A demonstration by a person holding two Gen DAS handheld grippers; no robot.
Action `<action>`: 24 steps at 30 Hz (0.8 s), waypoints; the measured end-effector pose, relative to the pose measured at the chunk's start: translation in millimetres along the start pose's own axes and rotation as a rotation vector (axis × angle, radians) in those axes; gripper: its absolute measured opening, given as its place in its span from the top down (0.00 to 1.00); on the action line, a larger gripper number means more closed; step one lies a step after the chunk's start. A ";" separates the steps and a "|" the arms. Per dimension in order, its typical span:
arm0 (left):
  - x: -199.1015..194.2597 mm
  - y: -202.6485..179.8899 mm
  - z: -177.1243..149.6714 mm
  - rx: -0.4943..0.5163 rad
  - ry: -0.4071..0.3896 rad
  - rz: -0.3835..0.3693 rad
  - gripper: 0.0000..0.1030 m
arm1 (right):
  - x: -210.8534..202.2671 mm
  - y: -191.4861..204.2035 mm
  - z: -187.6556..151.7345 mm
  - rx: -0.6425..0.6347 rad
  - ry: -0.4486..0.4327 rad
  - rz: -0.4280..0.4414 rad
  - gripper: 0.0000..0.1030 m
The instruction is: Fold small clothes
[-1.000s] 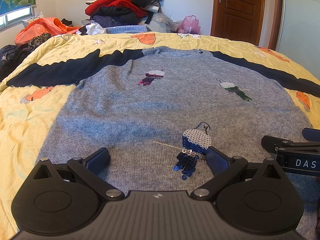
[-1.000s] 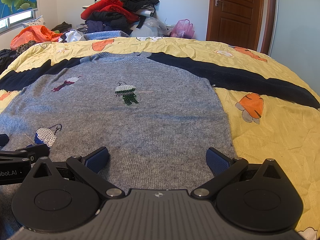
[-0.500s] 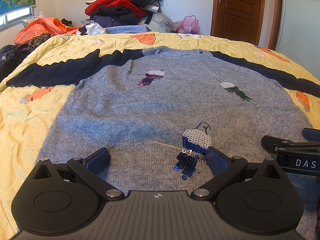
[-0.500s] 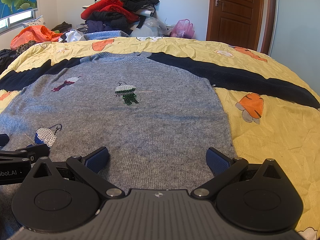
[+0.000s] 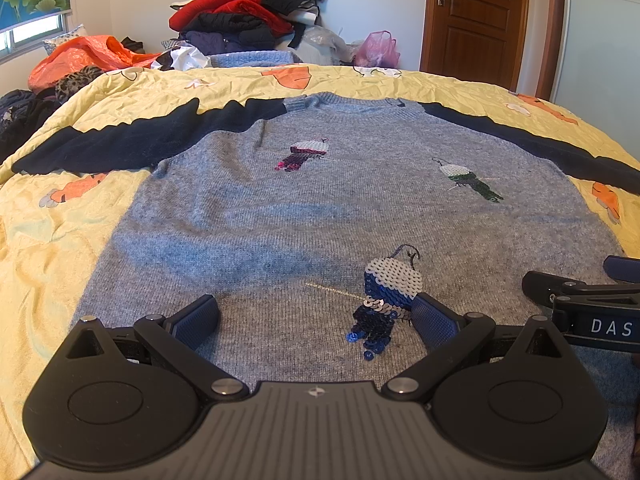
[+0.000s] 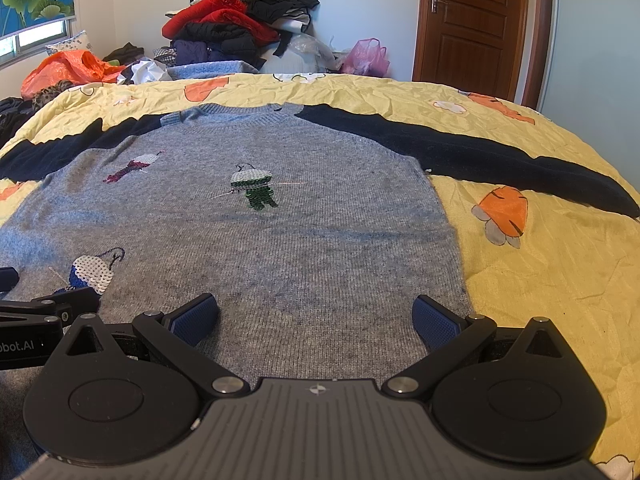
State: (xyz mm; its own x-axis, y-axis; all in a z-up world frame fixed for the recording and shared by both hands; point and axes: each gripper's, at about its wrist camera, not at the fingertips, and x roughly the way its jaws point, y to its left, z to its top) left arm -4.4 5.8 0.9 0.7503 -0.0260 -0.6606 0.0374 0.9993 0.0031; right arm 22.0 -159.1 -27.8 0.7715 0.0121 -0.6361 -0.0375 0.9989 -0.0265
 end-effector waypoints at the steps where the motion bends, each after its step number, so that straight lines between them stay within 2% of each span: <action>1: 0.1 0.0 0.0 0.000 0.000 0.000 0.00 | 0.0 0.2 0.0 0.000 0.000 0.000 0.00; 6: 0.1 -0.2 0.0 0.000 0.000 0.000 0.00 | 0.2 -0.7 -0.3 -0.002 0.004 0.006 0.00; 7: 0.1 -0.2 0.0 0.000 0.000 0.000 0.00 | -0.1 -3.3 1.8 -0.009 0.015 0.029 0.00; 9: 0.2 -0.3 0.0 0.000 0.000 0.000 0.00 | -1.5 -17.4 12.6 -0.011 0.031 0.131 0.00; 11: 0.2 -0.3 0.0 0.000 0.000 0.000 0.00 | -9.0 -45.7 29.4 0.057 -0.029 0.214 0.00; 13: 0.1 -0.1 -0.1 0.000 0.000 -0.001 0.00 | -18.6 -92.6 45.4 0.176 -0.151 0.273 0.00; 15: 0.2 -0.4 0.0 0.000 0.000 0.000 0.00 | -19.4 -148.6 60.4 0.339 -0.236 0.288 0.00; 16: 0.2 -0.4 0.0 0.000 0.000 0.000 0.00 | -13.9 -180.6 68.1 0.432 -0.241 0.286 0.00; 18: 0.1 -0.7 0.1 0.000 0.000 -0.001 0.00 | -1.2 -244.1 74.3 0.665 -0.192 0.261 0.00; 20: 0.2 -1.2 0.4 0.000 0.000 0.000 0.00 | 11.3 -302.3 66.4 0.916 -0.162 0.245 0.00; 21: 0.2 -1.2 0.4 0.000 0.000 0.000 0.00 | 15.2 -324.9 58.8 1.006 -0.178 0.250 0.02; 24: 0.2 -1.1 0.4 0.000 0.000 0.000 0.00 | 24.3 -367.2 39.1 1.137 -0.216 0.191 0.09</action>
State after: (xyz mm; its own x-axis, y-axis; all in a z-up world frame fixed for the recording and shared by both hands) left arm -4.1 4.6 1.0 0.7504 -0.0262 -0.6605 0.0372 0.9993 0.0027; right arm 79.4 -523.9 -3.4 0.9108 0.0643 -0.4078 0.3400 0.4437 0.8292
